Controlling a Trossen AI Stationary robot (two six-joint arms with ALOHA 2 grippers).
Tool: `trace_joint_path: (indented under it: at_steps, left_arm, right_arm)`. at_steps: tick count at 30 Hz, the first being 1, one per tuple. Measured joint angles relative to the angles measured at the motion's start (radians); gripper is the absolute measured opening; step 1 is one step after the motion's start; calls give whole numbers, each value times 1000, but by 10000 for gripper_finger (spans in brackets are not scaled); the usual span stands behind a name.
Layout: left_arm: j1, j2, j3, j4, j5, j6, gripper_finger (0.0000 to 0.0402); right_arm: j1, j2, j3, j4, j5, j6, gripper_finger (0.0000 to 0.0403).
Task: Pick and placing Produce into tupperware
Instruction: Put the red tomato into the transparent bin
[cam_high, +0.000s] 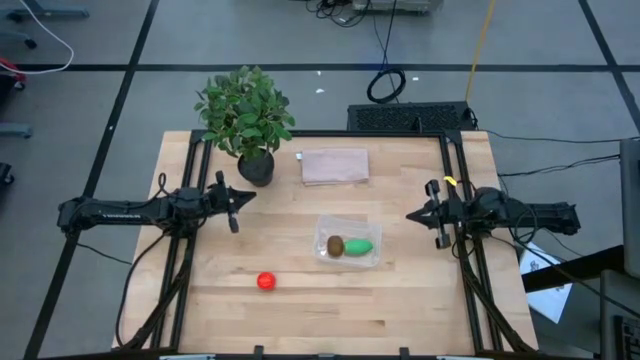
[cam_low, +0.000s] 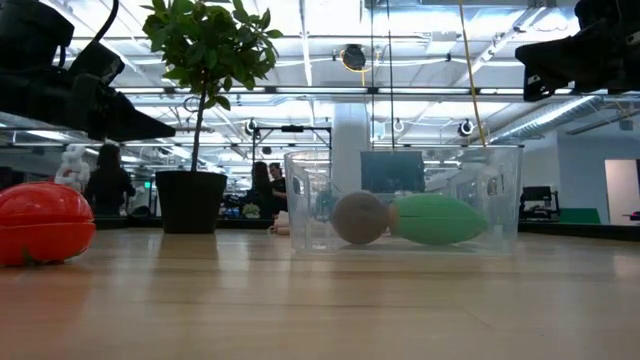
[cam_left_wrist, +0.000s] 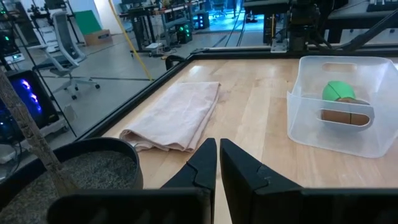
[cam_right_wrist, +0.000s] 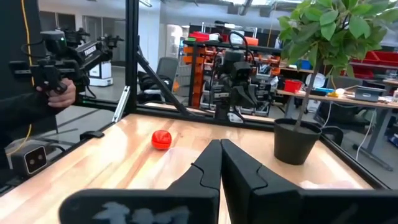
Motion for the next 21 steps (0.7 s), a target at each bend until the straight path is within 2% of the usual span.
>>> trace_joint_path:
  at_steps: [16, 18, 21]
  left_arm:
    - [0, 0, 0, 0, -11, 2, 26]
    - [0, 0, 0, 38, 34, 11, 26]
    - [-5, 0, 0, 151, 218, 60, 26]
  right_arm:
    - [0, 1, -65, 74, 3, 34, 0]
    - [0, 0, -66, 75, 3, 34, 0]
    - [0, 0, -66, 74, 3, 35, 0]
